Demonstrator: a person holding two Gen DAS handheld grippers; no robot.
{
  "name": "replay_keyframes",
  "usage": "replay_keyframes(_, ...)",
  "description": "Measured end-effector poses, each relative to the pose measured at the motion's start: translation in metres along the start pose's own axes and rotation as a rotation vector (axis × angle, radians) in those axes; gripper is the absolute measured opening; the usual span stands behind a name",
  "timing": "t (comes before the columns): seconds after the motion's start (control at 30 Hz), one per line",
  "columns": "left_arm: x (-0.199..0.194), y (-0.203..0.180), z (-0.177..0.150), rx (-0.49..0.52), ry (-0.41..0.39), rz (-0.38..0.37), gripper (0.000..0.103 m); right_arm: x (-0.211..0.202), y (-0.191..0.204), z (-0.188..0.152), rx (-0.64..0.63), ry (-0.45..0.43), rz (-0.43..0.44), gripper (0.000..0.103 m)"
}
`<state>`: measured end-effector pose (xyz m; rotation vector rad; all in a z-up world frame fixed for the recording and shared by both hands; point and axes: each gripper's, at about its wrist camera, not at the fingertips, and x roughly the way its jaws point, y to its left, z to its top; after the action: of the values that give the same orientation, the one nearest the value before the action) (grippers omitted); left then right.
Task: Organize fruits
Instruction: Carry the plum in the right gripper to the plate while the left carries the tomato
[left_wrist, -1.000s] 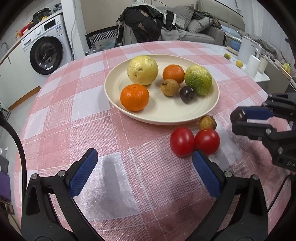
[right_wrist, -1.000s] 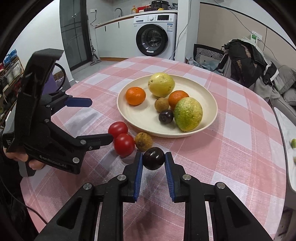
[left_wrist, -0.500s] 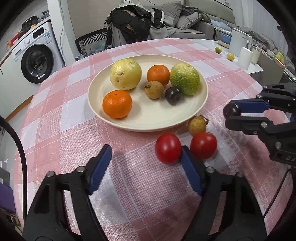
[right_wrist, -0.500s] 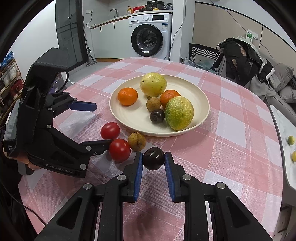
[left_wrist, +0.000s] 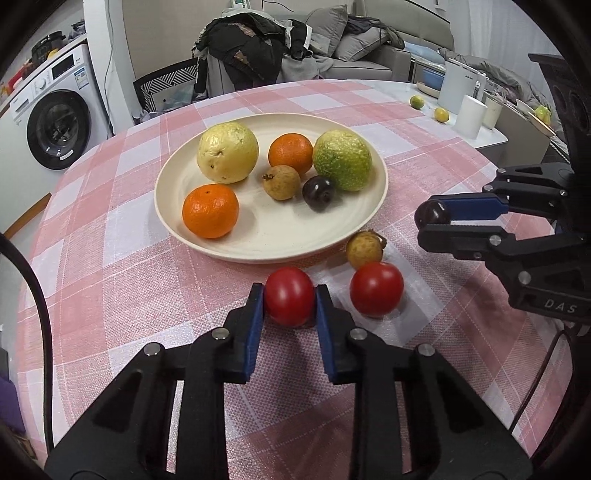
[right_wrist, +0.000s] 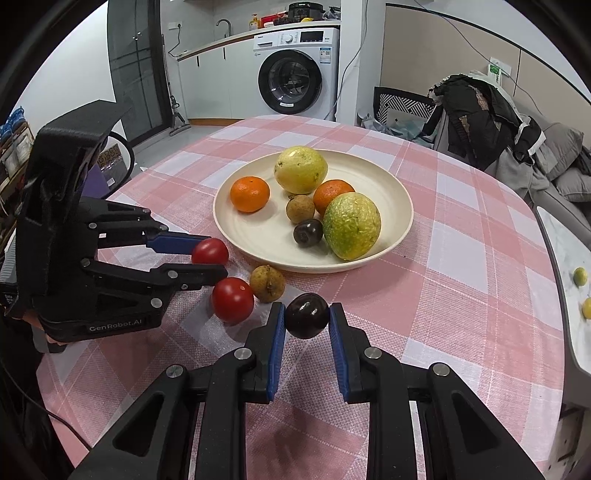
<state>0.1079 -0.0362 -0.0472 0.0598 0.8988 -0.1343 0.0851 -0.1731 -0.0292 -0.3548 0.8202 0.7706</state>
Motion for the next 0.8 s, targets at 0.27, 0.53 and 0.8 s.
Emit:
replay_keyframes(0.27, -0.026, 0.004, 0.005, -0.02, -0.078, -0.022, 0.024, -0.004, -0.007, 0.0, 0.033, -0.031, 0.002, 0.024)
replay_keyframes(0.53, -0.052, 0.008, 0.011, -0.037, -0.162, -0.001, 0.024, -0.018, -0.011, 0.004, 0.069, -0.129, 0.032, 0.024)
replay_keyframes(0.8, -0.05, 0.018, 0.017, -0.07, -0.178, 0.018, 0.024, -0.025, -0.018, 0.009, 0.107, -0.163, 0.015, 0.024)
